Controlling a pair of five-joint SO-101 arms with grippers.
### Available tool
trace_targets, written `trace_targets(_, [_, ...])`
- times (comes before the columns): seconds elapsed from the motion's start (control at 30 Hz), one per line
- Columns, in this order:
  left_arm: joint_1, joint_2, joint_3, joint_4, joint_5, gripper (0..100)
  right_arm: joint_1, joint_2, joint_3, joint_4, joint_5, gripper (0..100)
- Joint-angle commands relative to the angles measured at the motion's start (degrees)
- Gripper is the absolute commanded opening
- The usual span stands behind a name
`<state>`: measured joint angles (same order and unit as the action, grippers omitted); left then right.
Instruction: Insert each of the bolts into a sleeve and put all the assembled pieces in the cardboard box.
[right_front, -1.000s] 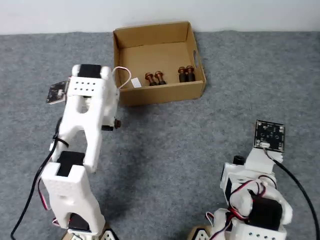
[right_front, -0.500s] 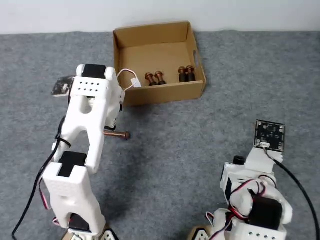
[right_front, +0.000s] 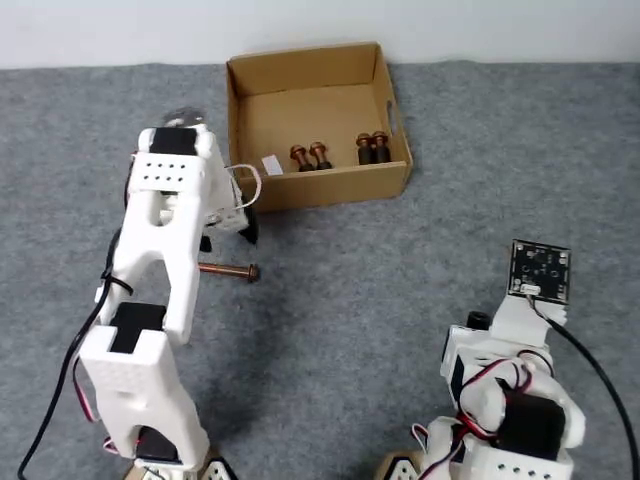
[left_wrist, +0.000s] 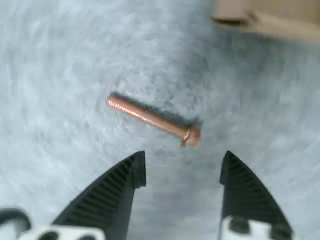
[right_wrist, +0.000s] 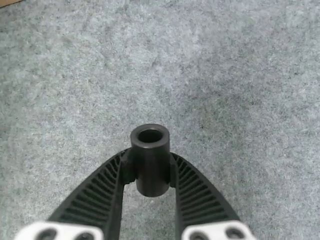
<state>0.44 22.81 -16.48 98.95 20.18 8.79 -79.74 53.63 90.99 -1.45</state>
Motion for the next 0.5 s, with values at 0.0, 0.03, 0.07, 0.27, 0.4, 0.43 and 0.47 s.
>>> trace_targets(0.0, [-1.85, -0.88, -2.24, 1.05, -34.90, 24, 0.48, -0.04, -0.44, -1.19, -0.09, 0.9])
trace_targets(0.03, [-2.02, -0.26, -2.42, 0.26, -42.20, 24, 0.48, -0.04, -0.44, -1.19, -0.09, 0.9])
trace_targets(0.07, [-2.02, 0.26, -2.42, -0.09, -48.09, 24, 0.48, -0.04, -0.44, -1.19, -0.09, 0.9])
trace_targets(0.27, [-1.93, 4.57, -2.51, -0.35, -68.75, 24, 0.48, 0.13, -0.18, -1.54, -0.09, 0.9])
trace_targets(0.4, [-2.02, 7.03, -2.68, -0.97, -77.71, 24, 0.48, -0.04, 2.46, -3.12, 4.31, 0.9])
trace_targets(0.43, [-2.02, 7.56, -2.77, -2.02, -78.68, 24, 0.48, -0.13, 3.34, -3.56, 5.36, 0.9])
trace_targets(0.47, [-2.11, 8.00, -2.86, -3.16, -79.03, 24, 0.40, -0.13, 3.69, -3.65, 6.07, 0.9])
